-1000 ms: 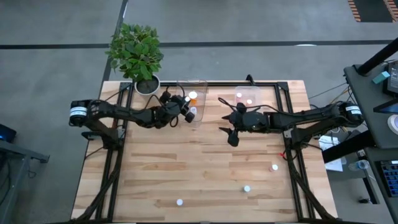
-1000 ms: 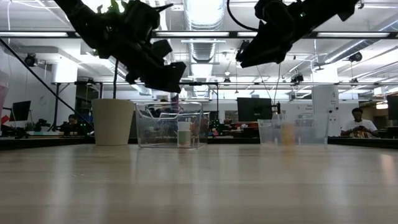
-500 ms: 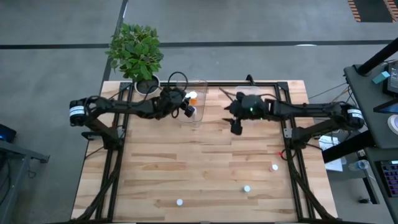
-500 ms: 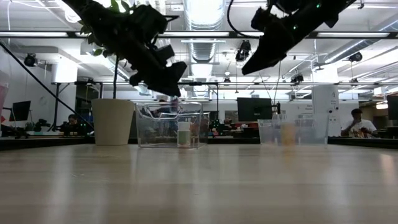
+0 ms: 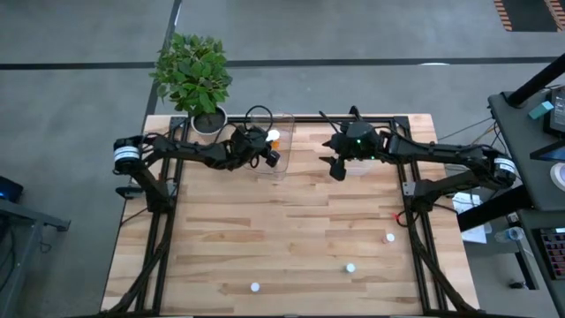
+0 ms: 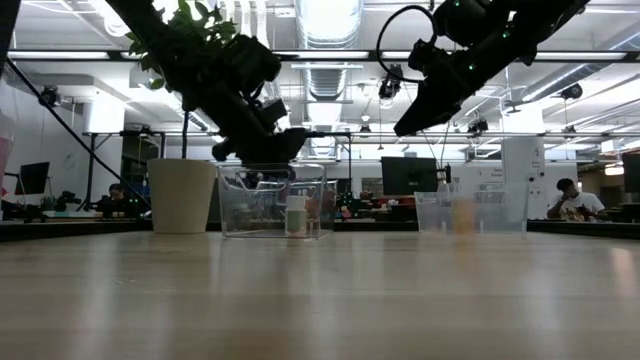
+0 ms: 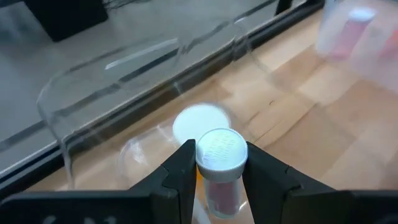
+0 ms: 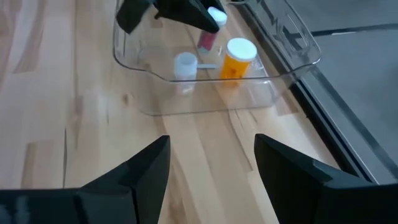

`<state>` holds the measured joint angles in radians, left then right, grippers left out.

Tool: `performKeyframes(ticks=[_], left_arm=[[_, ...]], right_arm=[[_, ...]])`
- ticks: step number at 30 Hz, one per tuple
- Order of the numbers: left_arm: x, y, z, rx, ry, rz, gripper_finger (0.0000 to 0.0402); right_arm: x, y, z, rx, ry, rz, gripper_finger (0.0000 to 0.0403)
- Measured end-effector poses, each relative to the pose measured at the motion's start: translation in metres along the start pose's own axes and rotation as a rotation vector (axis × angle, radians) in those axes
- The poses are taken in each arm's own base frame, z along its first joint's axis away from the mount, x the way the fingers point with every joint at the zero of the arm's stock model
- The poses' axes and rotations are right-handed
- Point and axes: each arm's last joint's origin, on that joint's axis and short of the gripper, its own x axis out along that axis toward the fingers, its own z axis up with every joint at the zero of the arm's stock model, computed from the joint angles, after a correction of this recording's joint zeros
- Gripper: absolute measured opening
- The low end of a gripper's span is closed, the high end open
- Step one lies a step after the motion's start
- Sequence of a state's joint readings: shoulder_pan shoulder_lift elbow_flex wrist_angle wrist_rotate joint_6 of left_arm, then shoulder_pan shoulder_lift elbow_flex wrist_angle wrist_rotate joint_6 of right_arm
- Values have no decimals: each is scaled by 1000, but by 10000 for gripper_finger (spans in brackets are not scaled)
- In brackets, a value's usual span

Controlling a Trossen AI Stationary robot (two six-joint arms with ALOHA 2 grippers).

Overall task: Pick and place medicine bottles into bin by pill shape (circle, oval)
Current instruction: Put the blue capsule pill bottle into the left transparent bin

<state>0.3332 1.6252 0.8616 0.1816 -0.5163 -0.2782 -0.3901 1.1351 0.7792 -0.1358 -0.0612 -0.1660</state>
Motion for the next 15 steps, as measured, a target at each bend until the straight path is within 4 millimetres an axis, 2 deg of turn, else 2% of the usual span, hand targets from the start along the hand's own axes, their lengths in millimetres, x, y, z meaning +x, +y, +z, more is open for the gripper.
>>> performKeyframes(ticks=[15], left_arm=[[25,-1,-17,4,7,62,93]], right_arm=[[0,0,0,16,-1,0,224]])
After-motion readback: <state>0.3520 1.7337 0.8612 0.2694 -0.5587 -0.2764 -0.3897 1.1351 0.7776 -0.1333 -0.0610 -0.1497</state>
